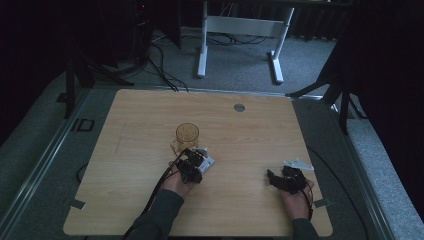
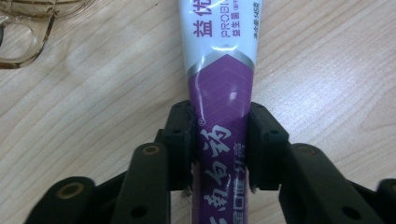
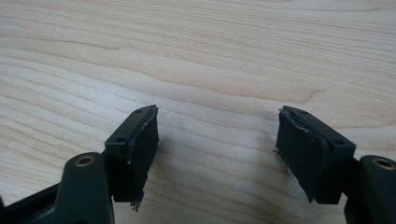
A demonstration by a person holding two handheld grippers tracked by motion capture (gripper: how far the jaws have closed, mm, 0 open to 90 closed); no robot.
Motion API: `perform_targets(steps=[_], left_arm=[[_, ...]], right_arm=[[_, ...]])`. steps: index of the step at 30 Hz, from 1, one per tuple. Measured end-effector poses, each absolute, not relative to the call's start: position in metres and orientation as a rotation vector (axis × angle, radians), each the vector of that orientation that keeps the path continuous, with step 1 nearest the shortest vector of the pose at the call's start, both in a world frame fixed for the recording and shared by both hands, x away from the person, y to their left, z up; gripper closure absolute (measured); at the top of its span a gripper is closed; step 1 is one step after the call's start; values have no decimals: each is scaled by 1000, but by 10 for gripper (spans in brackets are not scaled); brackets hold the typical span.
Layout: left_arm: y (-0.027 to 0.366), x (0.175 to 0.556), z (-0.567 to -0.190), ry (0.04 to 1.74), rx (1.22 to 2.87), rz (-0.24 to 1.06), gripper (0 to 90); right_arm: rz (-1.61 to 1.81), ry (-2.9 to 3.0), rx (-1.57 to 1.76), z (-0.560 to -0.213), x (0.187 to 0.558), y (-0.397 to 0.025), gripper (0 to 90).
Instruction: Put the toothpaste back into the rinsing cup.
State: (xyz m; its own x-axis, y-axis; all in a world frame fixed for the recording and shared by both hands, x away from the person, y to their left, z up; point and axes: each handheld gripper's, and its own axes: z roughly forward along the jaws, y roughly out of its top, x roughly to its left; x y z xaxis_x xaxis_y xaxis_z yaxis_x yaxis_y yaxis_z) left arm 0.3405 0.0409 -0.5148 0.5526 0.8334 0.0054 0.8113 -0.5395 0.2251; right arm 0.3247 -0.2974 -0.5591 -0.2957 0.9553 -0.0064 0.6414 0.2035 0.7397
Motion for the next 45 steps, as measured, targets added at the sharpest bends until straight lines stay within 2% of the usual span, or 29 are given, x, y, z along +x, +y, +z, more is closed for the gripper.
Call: perform_targets(steps=[9,21,45], left_arm=[[46,337,-510,1362,2564,208,712],[55,338,-504,1361,2489,148,713],[73,332,-472,1344,2363,171,714]], right_arm=[[885,2014,1480,-559,325,-297,295],[885,2014,1481,-559,325,-297,295],[887,2012,1484,-559,325,-297,295]])
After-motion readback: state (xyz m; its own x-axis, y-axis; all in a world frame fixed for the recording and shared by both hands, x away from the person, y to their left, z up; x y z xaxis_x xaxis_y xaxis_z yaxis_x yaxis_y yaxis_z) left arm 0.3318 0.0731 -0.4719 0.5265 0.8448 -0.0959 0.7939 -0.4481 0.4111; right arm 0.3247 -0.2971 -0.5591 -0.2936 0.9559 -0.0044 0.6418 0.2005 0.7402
